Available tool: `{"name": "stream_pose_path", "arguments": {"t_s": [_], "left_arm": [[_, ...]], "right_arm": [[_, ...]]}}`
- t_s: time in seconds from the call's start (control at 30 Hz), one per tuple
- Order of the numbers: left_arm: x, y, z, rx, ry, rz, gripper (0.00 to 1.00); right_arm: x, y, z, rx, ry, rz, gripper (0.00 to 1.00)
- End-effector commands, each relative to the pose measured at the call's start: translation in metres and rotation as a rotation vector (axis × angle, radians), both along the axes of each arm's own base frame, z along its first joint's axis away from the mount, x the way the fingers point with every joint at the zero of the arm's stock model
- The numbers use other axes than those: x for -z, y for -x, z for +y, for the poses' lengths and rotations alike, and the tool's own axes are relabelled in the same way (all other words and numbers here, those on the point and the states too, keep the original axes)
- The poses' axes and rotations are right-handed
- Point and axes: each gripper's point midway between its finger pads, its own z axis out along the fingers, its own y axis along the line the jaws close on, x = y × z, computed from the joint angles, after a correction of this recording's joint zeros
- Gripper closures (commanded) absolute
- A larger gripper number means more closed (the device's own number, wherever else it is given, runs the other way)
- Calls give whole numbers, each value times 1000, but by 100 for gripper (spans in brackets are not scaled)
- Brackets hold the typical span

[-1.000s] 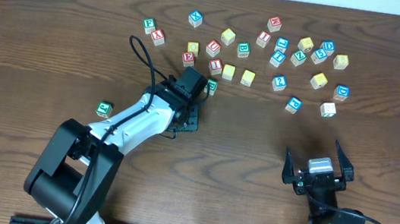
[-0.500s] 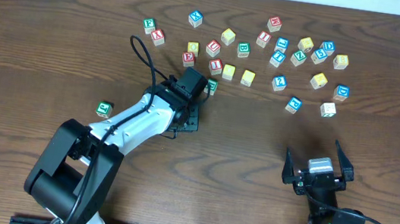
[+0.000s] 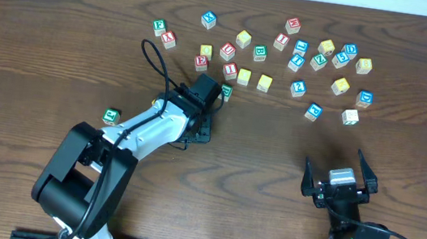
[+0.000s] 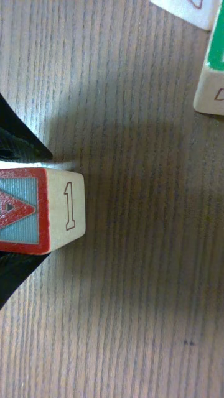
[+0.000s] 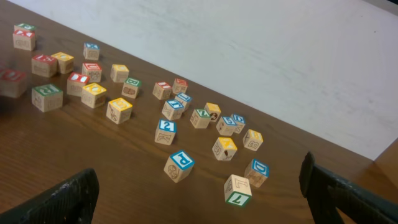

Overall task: Spell out AI2
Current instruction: 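Lower the A block onto the table and open the left gripper, then move the left gripper back over the red-bordered I block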

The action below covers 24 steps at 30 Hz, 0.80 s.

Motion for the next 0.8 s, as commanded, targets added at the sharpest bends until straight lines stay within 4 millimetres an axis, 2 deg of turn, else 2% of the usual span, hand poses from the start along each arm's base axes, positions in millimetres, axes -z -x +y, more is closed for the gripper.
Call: {"name": "stream_pose_path", "arguments": {"t_s": [0.0, 0.3, 0.77], "left_arm": [[3, 2, 2, 21, -20, 4, 59], [-3, -2, 0, 45, -20, -2, 55], [-50, -27, -20, 112, 19, -49, 53]], "right_arm": [[0, 0, 0, 0, -9, 0, 1], [0, 0, 0, 0, -9, -1, 1], [0, 0, 0, 0, -9, -1, 1]]}}
